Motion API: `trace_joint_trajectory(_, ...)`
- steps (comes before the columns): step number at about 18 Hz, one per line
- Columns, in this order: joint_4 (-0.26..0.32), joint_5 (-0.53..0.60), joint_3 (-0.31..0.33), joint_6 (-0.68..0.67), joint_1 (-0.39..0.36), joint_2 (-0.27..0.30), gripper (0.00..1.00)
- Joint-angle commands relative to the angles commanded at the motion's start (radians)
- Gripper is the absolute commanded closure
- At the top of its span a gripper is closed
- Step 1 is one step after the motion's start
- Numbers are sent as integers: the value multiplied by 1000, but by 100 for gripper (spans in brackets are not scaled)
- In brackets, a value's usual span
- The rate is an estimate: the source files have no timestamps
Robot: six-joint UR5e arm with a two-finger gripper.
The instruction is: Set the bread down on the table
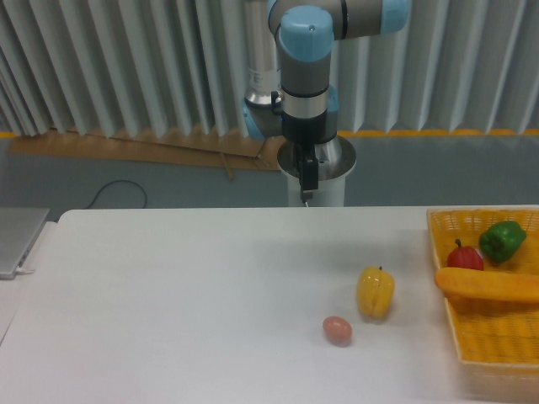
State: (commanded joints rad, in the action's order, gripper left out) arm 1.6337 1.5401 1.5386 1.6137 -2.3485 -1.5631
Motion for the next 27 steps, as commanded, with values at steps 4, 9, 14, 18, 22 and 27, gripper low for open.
trace_joint_trajectory(4,0,0,0,0,0,2,0)
trace_joint_trajectory(9,-2,3,0,-2,0,2,0)
trace_joint_trajectory(14,-49,2,15,5,20,23,0)
trace_joint_trajectory(18,-106,15,51,8,17,34,0)
trace_joint_trajectory(22,-100,17,46,2,15,34,0)
trace_joint_trajectory(27,-101,21,46,6,9,32,0)
